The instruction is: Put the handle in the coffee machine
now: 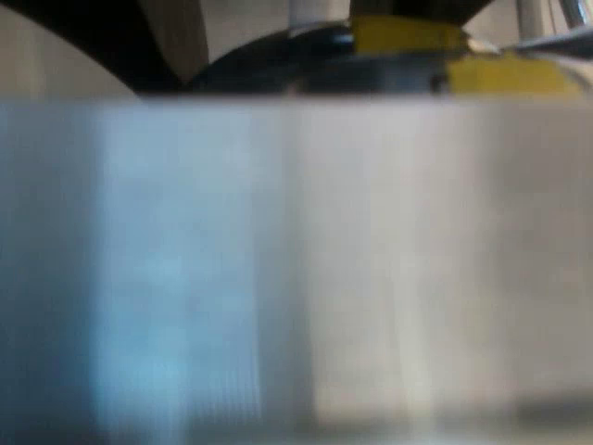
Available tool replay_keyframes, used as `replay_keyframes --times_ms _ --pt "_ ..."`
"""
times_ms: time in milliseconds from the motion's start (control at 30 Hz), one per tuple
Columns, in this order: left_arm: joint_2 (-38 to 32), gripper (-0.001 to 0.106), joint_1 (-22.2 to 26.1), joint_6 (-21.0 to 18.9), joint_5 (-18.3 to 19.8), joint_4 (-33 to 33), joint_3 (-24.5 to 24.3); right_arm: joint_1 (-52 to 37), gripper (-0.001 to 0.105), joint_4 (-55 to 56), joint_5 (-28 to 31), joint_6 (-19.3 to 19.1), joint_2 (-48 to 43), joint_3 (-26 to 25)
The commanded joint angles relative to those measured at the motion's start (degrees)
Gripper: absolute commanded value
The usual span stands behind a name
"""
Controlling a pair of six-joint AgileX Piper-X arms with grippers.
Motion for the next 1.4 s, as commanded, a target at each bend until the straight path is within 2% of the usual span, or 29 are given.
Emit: replay_keyframes --times_ms 33,100,300,467,533,600,733,867,967,1133,1200,1233,1300,1400 --pt "-0.5 0.052 0.0 -0.6 0.5 -1.4 -1.1 -0.1 0.039 -5.9 -0.4 -0.9 -1.1 -1.0" --pt "-0.5 0.052 0.0 -0.6 -0.8 -1.4 -1.1 -0.1 0.039 -6.8 -0.4 -0.9 -1.1 -1.0" --pt "-0.5 0.052 0.0 -0.1 -8.6 -1.3 -1.1 -0.1 0.039 -6.8 -0.4 -1.3 -1.1 -1.0" --pt "-0.5 0.052 1.5 1.3 -9.0 1.3 -1.1 -0.1 0.039 -6.8 -0.4 -1.3 -1.1 -1.0" --pt "-0.5 0.052 2.7 3.6 -9.0 4.0 -1.1 -0.1 0.039 -6.9 -0.4 -1.3 -1.1 -1.0" --pt "-0.5 0.052 4.7 8.1 -9.2 7.6 -1.1 -0.1 0.039 -7.3 -0.4 -1.3 -1.1 -1.0" --pt "-0.5 0.052 9.7 11.9 -9.2 10.9 -1.1 -0.1 0.039 -8.2 -0.4 -2.7 -1.3 -1.0" --pt "-0.5 0.052 15.4 13.3 -9.2 11.4 -1.5 -0.1 0.039 -8.4 -0.4 -3.1 -1.3 -1.0" --pt "-0.6 0.052 16.9 13.3 -9.0 11.4 -1.7 0.0 0.039 -8.4 -0.4 -3.1 -1.3 -1.0" --pt "-1.1 0.052 22.1 13.9 -8.4 13.1 -4.2 0.0 0.039 -8.4 -0.4 -3.1 -1.3 -1.0" --pt "-1.0 0.032 23.1 17.3 -7.7 19.3 -8.1 0.0 0.039 -8.4 -0.4 -3.1 -1.3 -1.0" --pt "-1.0 0.026 23.1 17.8 -7.7 20.2 -9.0 0.0 0.039 -8.4 -0.4 -3.1 -1.3 -1.0" --pt "-1.0 0.007 23.1 17.9 -6.7 23.2 -11.4 0.0 0.039 -8.4 -0.4 -3.1 -1.3 -1.0" --pt "-1.0 0.0 23.1 18.0 -4.5 25.7 -14.2 0.0 0.039 -8.4 -0.4 -3.1 -1.3 -1.0"
